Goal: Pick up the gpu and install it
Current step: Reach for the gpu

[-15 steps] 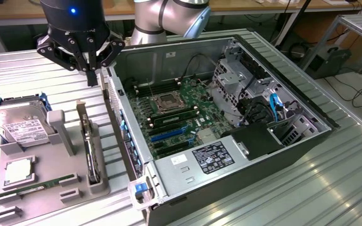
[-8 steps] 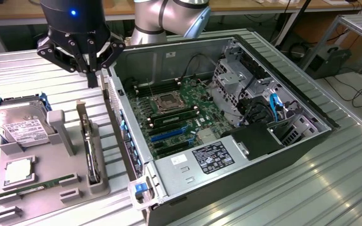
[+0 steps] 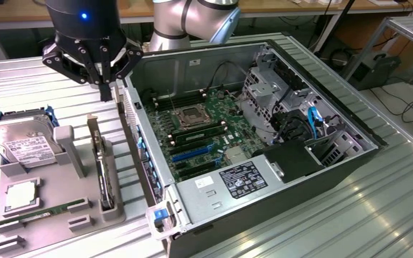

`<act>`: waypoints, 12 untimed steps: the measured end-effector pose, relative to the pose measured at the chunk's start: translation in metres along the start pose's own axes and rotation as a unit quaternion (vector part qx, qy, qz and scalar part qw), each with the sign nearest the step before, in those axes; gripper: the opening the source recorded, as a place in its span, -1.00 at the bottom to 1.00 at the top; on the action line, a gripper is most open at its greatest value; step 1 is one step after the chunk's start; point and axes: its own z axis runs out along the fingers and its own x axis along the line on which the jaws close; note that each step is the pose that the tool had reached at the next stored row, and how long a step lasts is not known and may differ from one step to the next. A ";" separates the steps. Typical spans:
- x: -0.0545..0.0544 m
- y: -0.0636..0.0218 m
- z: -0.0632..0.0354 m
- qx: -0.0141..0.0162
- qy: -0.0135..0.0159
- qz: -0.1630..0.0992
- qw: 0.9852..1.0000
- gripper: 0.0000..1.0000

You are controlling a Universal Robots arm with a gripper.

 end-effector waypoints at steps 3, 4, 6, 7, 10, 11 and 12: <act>0.000 -0.0006 0.0001 0.000 0.000 0.000 1.000 -0.79; 0.000 -0.0007 0.0002 0.000 0.000 0.000 1.000 -0.79; 0.000 -0.0011 0.0003 0.000 0.000 0.000 1.000 -0.79; 0.000 -0.0013 0.0004 0.000 0.000 0.000 1.000 -0.79; 0.000 -0.0016 0.0006 0.000 0.000 0.000 1.000 -0.79; 0.000 -0.0017 0.0006 0.000 0.000 0.000 1.000 -0.79; 0.000 -0.0018 0.0006 0.000 0.000 0.000 1.000 -0.79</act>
